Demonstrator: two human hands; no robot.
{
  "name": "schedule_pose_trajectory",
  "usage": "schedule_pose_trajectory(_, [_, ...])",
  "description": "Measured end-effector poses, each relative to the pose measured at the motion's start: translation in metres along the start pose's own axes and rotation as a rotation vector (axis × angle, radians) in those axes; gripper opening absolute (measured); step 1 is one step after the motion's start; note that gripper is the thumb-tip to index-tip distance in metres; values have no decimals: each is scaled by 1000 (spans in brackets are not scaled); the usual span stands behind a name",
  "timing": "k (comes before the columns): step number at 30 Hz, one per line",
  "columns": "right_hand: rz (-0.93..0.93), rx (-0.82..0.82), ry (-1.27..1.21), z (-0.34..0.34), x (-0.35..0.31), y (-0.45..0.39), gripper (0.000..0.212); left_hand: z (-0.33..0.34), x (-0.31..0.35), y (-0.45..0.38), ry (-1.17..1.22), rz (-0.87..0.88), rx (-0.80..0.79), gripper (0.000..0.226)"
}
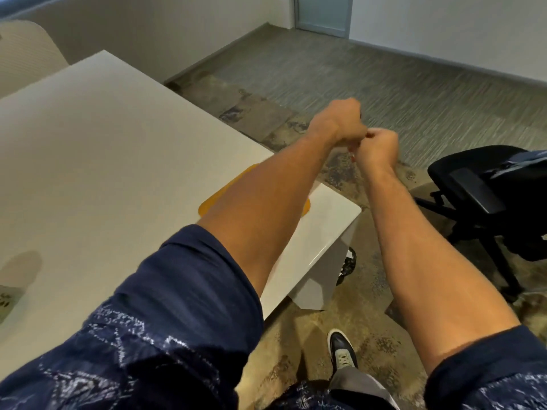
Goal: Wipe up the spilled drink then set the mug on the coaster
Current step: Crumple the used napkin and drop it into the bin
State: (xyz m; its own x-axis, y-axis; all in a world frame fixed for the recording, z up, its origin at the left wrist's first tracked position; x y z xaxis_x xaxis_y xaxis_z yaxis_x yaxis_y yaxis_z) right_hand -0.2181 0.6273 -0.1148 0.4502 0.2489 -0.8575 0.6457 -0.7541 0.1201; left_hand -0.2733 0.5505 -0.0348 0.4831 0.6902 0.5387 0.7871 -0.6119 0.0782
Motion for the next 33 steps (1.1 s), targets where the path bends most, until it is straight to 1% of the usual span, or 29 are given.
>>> schedule_pose_trajectory(1, [-43, -18, 22, 2, -14, 8, 28, -13, -1, 7, 29, 7, 48, 13])
schedule_pose_trajectory(3, [-131, -48, 75, 5, -39, 27, 13, -39, -7, 23, 66, 15, 133, 11])
schedule_pose_trajectory(8, [-283, -70, 118, 13, -88, 80, 12, -89, -30, 74, 96, 29, 267, 13])
schedule_pose_trajectory(10, [-349, -117, 147, 24, -105, 99, 13, -106, -41, 97, 79, 25, 316, 17])
schedule_pose_trajectory(12, [-389, -191, 169, 39, -118, 117, 20, -121, -56, 119, 51, -5, 344, 16])
schedule_pose_trajectory(14, [-440, -297, 230, 56, -129, 137, 23, -132, -72, 142, 6, -53, 335, 17])
schedule_pose_trajectory(17, [-538, -463, 337, 81, -140, 174, 27, -141, -95, 178, -77, -147, 247, 19])
schedule_pose_trajectory(19, [-638, -509, 434, 95, -147, 200, 28, -146, -110, 205, -92, -225, 191, 20])
schedule_pose_trajectory(22, [-793, -542, 536, 111, -157, 241, 26, -152, -132, 248, -41, -330, 136, 23])
schedule_pose_trajectory(28, [-994, -748, 633, 148, -167, 328, 26, -162, -184, 339, 21, -446, 101, 27])
schedule_pose_trajectory(30, [-1070, -806, 654, 163, -169, 357, 23, -164, -203, 373, 46, -484, 101, 27])
schedule_pose_trajectory(33, [-1174, -878, 645, 181, -172, 400, 10, -170, -230, 428, 42, -534, 168, 31])
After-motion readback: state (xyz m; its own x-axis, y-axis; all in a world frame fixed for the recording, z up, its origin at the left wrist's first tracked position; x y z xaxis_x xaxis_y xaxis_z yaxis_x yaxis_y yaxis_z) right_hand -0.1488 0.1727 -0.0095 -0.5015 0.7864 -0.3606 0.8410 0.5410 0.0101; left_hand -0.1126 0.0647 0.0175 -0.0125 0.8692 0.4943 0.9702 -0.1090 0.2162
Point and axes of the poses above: each hand's wrist, its own y-axis away from the middle knuckle, its own z-axis out of the palm, x = y × z, the point moved 5 cm from there along -y, towards the middle knuckle, and after that the axes turned 12 degrees about y, right-handed, at the moved point
